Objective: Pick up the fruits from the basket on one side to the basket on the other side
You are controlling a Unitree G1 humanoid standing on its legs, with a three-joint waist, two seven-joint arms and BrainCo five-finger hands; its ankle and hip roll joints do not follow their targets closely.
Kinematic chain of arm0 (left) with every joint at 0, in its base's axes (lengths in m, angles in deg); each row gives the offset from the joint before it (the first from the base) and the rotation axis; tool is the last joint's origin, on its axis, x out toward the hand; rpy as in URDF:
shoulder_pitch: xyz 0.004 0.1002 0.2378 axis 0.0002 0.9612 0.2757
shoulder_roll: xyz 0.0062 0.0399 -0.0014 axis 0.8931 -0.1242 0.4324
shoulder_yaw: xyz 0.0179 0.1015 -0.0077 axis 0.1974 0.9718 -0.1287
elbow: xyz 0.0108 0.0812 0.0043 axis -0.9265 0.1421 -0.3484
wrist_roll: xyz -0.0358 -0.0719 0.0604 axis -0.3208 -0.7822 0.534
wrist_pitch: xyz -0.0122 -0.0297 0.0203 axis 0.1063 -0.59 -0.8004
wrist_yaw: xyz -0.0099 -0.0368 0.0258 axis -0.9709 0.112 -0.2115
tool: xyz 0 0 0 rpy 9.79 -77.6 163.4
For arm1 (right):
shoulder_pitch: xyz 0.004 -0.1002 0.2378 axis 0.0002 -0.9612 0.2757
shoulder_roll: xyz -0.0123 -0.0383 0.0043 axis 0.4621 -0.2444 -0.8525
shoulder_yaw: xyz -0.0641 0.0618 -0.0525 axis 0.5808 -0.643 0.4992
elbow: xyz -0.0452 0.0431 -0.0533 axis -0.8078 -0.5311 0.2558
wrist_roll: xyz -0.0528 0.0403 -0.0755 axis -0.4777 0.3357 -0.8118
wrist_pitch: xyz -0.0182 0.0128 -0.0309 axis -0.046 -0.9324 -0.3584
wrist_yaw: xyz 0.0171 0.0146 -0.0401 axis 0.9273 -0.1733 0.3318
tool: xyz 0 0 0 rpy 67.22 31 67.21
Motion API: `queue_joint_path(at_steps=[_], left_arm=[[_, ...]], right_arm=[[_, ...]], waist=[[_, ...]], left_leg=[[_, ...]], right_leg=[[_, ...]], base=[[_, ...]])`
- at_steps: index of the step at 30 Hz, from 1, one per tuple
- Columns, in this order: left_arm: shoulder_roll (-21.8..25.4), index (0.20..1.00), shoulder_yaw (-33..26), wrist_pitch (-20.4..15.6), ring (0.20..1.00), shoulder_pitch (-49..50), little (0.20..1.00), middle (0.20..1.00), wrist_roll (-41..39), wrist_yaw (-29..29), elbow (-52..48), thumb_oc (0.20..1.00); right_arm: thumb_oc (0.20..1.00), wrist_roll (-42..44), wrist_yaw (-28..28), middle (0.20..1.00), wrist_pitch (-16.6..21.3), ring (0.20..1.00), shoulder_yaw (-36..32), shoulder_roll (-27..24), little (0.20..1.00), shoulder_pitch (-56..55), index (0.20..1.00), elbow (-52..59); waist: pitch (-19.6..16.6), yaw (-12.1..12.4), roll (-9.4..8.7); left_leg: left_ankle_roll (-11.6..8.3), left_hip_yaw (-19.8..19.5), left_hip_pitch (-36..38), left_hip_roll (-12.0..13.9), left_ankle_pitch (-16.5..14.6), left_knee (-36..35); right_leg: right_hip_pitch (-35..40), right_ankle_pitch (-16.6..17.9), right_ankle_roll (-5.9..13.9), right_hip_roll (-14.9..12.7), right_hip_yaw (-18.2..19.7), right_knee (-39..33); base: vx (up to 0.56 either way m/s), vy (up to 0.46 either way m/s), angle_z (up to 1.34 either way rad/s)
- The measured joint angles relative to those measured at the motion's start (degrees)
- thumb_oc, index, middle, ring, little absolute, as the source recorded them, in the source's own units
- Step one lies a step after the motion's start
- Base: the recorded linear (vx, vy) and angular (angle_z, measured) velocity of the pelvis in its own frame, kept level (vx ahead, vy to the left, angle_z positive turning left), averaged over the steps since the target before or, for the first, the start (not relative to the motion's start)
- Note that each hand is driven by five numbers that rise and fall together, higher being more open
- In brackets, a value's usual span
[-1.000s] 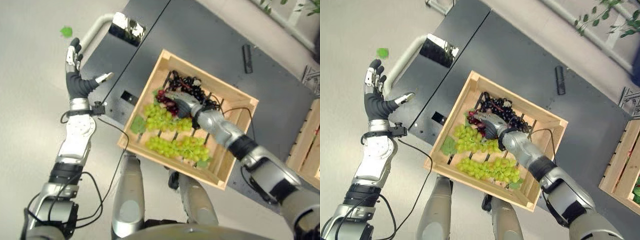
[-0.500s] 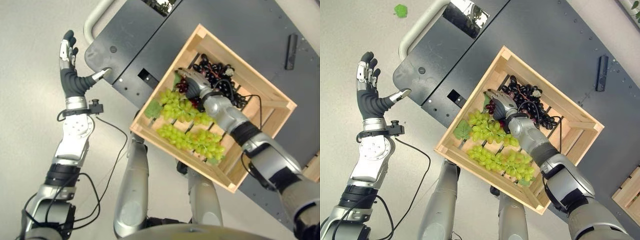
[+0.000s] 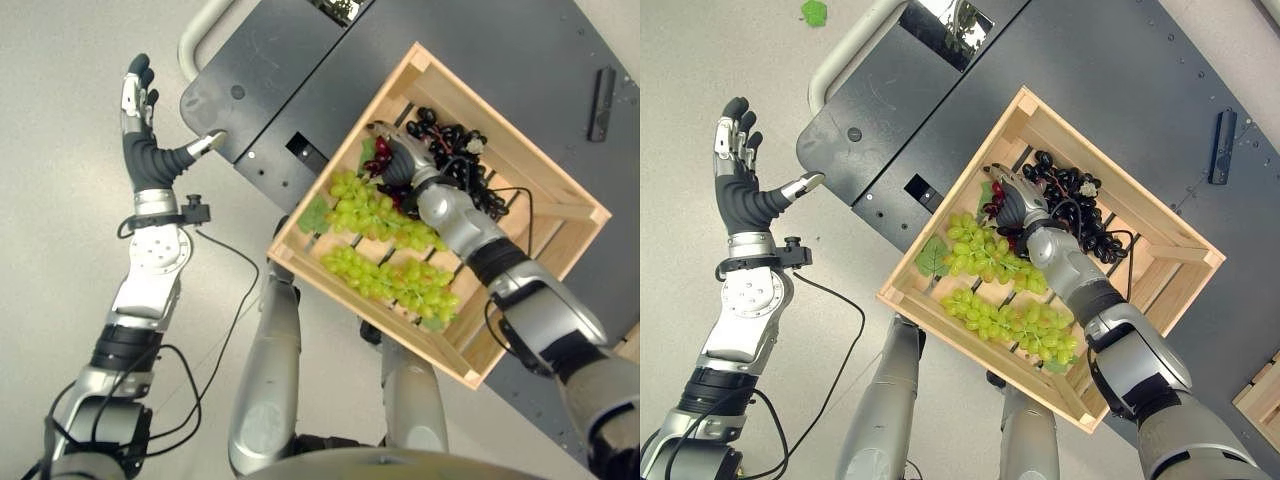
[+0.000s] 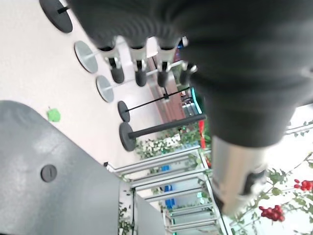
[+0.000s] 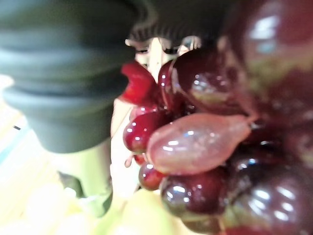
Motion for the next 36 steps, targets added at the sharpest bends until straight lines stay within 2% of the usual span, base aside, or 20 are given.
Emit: queue_joint_path(at_steps=[11,14,18,21,30,31,32,36], left_arm=[[0.1,1.0,0.6,0.4,1.0,0.7,1.0,1.0,0.0,0.1,-0.8,1.0],[0.1,1.0,0.6,0.4,1.0,1.0,1.0,1.0,0.0,0.1,-2.0,1.0],[0.1,1.0,0.5,0.5,1.0,1.8,1.0,1.0,0.0,0.1,-2.2,1.0],[0.2,1.0,0.4,0.5,1.0,2.3,1.0,1.0,0.0,0.2,-2.2,1.0],[0.3,1.0,-0.7,0.5,1.0,2.8,1.0,1.0,0.0,0.6,-2.2,1.0],[0.3,1.0,-0.8,0.5,1.0,3.0,1.0,1.0,0.0,0.6,-2.2,1.0],[0.3,1.0,-1.0,0.5,1.0,3.3,1.0,1.0,0.0,0.6,-2.2,1.0],[0.3,1.0,-1.5,0.5,1.0,3.6,1.0,1.0,0.0,0.6,-2.2,1.0]], right_arm=[[1.0,2.2,1.9,1.0,0.6,1.0,-1.8,-0.8,1.0,-0.7,1.0,-1.9],[1.0,2.2,2.4,1.0,1.1,1.0,-3.3,-2.0,1.0,-3.8,1.0,0.5],[1.0,2.3,3.2,1.0,1.2,1.0,-7.6,-6.0,1.0,-12.0,1.0,3.1],[1.0,2.2,4.2,1.0,0.8,1.0,-8.4,-8.5,1.0,-17.8,1.0,4.2],[1.0,2.1,6.5,1.0,0.4,1.0,-10.2,-9.0,1.0,-23.4,1.0,6.3],[0.545,2.1,6.5,0.545,0.3,0.545,-10.3,-9.0,0.545,-23.5,0.545,6.4],[0.2,2.1,6.8,0.2,0.0,0.2,-10.4,-9.0,0.2,-23.6,0.2,6.8],[0.2,2.1,6.8,0.2,0.0,0.2,-10.8,-9.0,0.2,-23.6,0.2,6.9]], waist=[[-0.1,-1.6,-0.42],[-0.2,-2.1,-0.65],[-0.3,-3.0,-1.73],[-0.4,-3.9,-1.88],[-0.5,-5.3,-2.01],[-0.5,-5.2,-2.01],[-0.5,-5.2,-2.02],[-0.5,-5.2,-2.01]], left_leg=[[0.36,0.2,0.3,-0.2,0.3,0.0],[0.41,0.3,0.5,0.0,0.3,0.0],[0.82,1.6,0.9,0.3,0.4,0.0],[0.88,1.7,1.5,0.4,0.3,0.0],[0.79,2.4,2.1,1.4,0.3,-0.2],[0.79,2.4,2.1,1.4,0.3,-0.2],[0.79,2.4,2.1,1.4,0.3,-0.3],[0.79,2.6,2.0,1.4,0.3,-0.3]], right_leg=[[0.3,0.2,0.18,-0.1,0.3,-0.1],[1.1,0.2,0.27,0.2,0.3,-0.8],[1.7,0.6,0.55,0.6,1.3,-1.4],[2.6,0.7,0.62,0.8,1.4,-1.9],[3.0,1.4,0.27,1.7,1.8,-2.7],[3.0,1.4,0.27,1.7,1.8,-2.7],[3.0,1.4,0.27,1.7,1.8,-2.8],[3.0,1.4,0.27,1.7,1.7,-3.0]], base=[[0.0,0.0,0.0],[0.01,-0.003,0.03],[0.0,0.0,-0.01],[0.0,-0.004,-0.01],[0.01,-0.005,-0.05],[0.0,0.0,0.0],[0.0,0.0,0.0],[0.0,0.0,0.0]])
